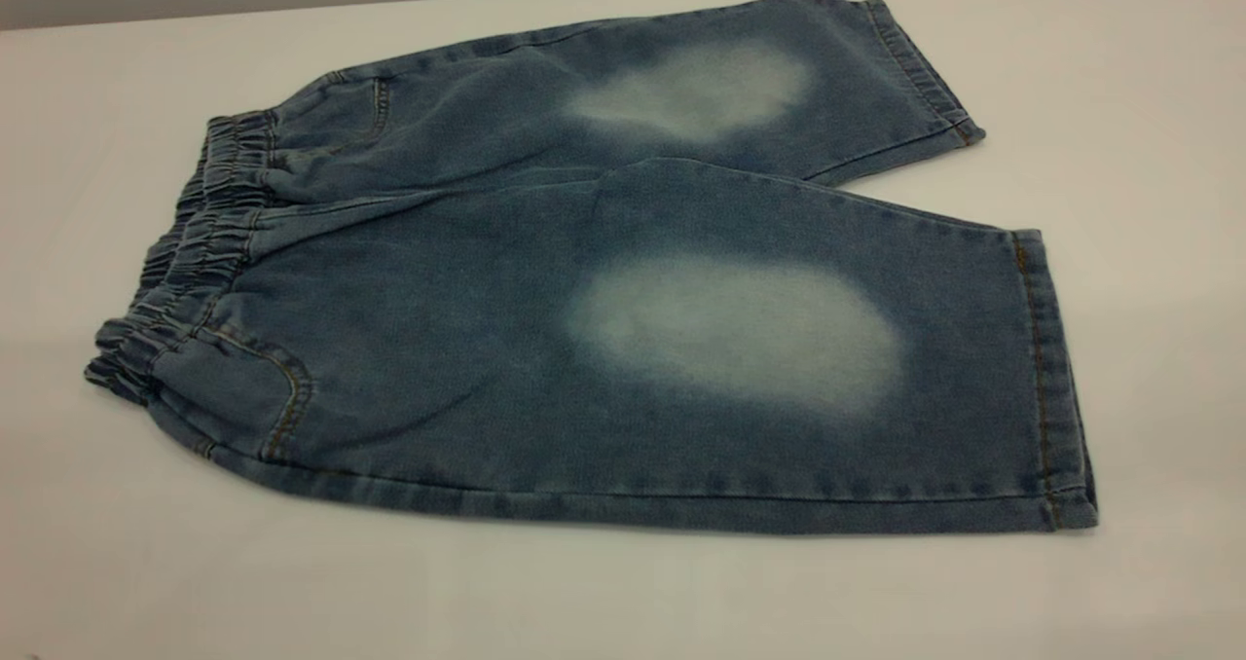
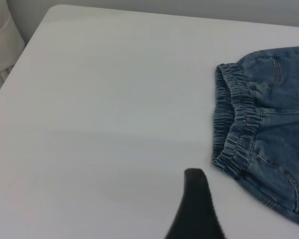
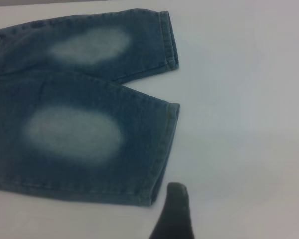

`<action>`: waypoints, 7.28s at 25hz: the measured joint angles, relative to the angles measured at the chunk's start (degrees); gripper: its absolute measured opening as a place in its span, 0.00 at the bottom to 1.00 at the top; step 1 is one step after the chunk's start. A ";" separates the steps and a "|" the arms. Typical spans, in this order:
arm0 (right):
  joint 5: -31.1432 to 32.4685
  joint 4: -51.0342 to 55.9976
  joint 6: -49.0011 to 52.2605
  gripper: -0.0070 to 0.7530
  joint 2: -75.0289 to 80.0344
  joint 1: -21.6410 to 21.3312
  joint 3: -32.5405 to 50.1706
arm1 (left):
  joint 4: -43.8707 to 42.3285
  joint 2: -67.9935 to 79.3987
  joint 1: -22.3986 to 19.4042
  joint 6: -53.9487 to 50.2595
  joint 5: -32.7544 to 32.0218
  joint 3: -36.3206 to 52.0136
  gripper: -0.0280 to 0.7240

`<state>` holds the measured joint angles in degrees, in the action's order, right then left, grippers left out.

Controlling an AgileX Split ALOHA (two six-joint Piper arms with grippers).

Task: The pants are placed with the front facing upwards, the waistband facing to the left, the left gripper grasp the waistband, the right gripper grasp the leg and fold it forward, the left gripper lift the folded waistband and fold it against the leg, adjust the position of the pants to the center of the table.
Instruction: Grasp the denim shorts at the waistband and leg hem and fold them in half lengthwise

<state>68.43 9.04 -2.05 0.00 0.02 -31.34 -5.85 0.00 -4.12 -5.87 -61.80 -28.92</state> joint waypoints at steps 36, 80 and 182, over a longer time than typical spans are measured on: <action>-2.72 -1.86 -0.61 0.73 0.00 0.00 0.24 | 0.00 0.00 0.00 0.00 0.00 0.00 0.69; -12.07 16.46 -7.63 0.73 24.16 0.00 0.52 | -1.85 33.20 7.79 6.73 3.62 -9.00 0.69; -25.65 43.67 -25.90 0.68 84.50 0.00 0.61 | 76.23 126.81 -21.29 59.54 17.74 -19.87 0.20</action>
<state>42.78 52.72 -27.95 84.50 0.02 -30.73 70.38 126.81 -25.41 53.67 -44.06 -48.79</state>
